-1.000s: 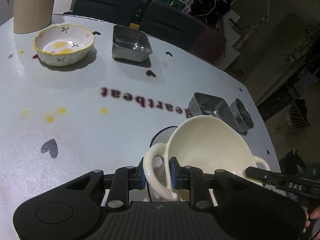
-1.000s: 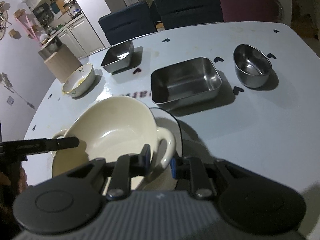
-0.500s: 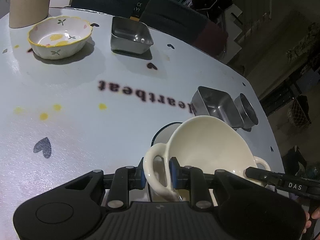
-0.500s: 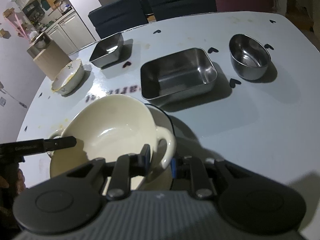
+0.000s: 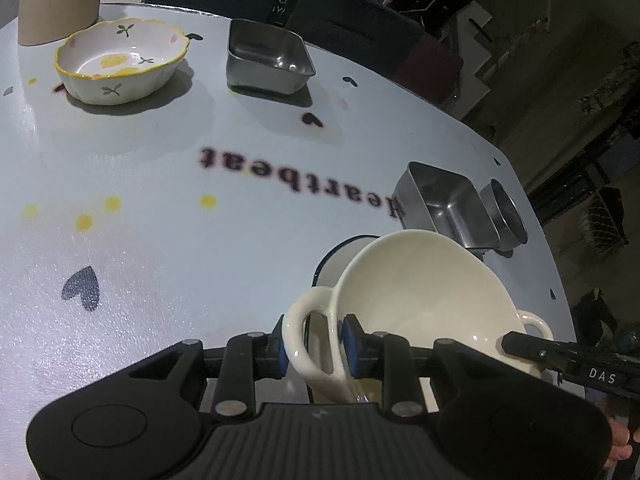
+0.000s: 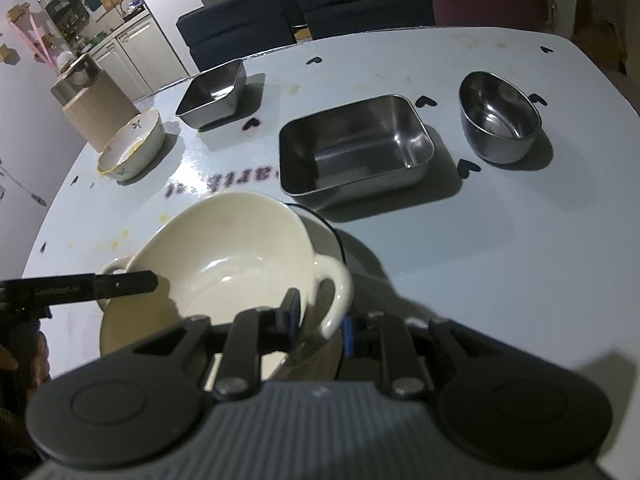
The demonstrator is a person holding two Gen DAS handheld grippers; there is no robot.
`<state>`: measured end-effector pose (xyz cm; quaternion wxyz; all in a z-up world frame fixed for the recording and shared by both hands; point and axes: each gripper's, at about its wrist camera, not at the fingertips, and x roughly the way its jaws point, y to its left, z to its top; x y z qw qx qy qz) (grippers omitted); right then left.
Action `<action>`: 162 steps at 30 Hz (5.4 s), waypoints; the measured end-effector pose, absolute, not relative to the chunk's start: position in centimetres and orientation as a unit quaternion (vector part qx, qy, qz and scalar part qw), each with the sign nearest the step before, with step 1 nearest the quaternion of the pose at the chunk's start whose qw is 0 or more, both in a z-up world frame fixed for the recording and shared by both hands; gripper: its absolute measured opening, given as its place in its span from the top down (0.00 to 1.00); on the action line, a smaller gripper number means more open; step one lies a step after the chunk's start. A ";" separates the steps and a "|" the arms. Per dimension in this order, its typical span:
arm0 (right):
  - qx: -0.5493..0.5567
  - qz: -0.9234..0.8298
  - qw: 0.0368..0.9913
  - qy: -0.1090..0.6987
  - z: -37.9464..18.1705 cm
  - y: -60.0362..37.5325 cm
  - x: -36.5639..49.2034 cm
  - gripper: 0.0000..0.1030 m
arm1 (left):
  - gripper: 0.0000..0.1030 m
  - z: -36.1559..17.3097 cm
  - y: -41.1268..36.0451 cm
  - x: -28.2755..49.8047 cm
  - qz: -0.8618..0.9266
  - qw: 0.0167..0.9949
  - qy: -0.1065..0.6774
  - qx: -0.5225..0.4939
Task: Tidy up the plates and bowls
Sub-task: 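Carry the cream two-handled bowl across the table with both grippers, then lower the cream bowl onto the table and open both grippers, then move both grippers to the yellow-rimmed lemon-print bowl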
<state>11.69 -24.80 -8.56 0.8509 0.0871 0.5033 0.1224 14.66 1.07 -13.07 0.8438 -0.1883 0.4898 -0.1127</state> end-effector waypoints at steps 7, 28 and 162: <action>0.073 0.122 0.853 0.502 -8.5 -23.9 11.9 0.76 | 0.69 -13.6 1.3 15.0 -0.102 0.843 0.494 -0.187; 0.039 0.126 0.844 0.520 -9.2 -23.3 12.3 0.73 | 0.67 -14.0 0.8 15.2 -0.101 0.848 0.491 -0.171; 0.112 0.190 0.930 0.293 1.3 -11.2 14.1 0.00 | 0.00 1.2 13.6 15.2 0.022 0.953 0.269 -0.135</action>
